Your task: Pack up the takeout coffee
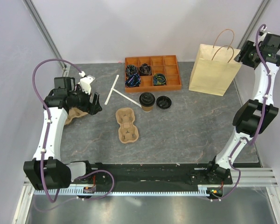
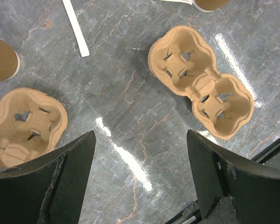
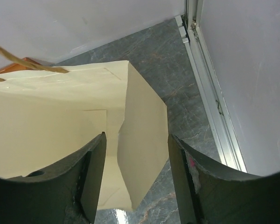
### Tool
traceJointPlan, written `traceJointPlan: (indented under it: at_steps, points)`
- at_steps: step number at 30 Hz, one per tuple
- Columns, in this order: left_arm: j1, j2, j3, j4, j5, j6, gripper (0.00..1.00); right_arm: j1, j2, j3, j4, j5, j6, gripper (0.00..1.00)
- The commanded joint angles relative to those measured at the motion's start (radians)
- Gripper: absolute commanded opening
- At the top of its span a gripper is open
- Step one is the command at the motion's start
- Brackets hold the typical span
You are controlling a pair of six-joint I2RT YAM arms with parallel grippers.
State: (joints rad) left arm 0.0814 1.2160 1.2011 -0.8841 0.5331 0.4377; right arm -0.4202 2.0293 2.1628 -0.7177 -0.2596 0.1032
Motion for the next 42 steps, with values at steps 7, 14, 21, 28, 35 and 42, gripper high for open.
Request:
traceJointPlan:
  at_steps: [7, 14, 21, 28, 35, 42]
  points:
    - [-0.003, -0.027, -0.012, 0.040, 0.041, -0.019, 0.86, 0.015, 0.006, 0.062, 0.050, 0.043, -0.048, 0.25]
    - [-0.003, -0.055, -0.003, 0.050, 0.145, -0.011, 0.91, 0.014, -0.162, -0.017, 0.110, -0.062, -0.158, 0.00]
    - [-0.012, -0.079, 0.008, 0.040, 0.179, 0.025, 0.92, 0.000, -0.368, -0.165, 0.101, -0.251, -0.348, 0.00]
    - [-0.015, -0.079, 0.018, 0.040, 0.202, 0.019, 0.92, -0.003, -0.573, -0.288, -0.061, -0.464, -0.595, 0.00]
    - [-0.081, -0.066, -0.009, 0.069, 0.154, 0.012, 0.89, 0.008, -0.679, -0.375, -0.345, -0.667, -0.896, 0.00]
    - [-0.204, 0.039, -0.040, 0.108, 0.018, 0.041, 0.85, 0.098, -0.831, -0.523, -0.468, -0.768, -1.073, 0.00]
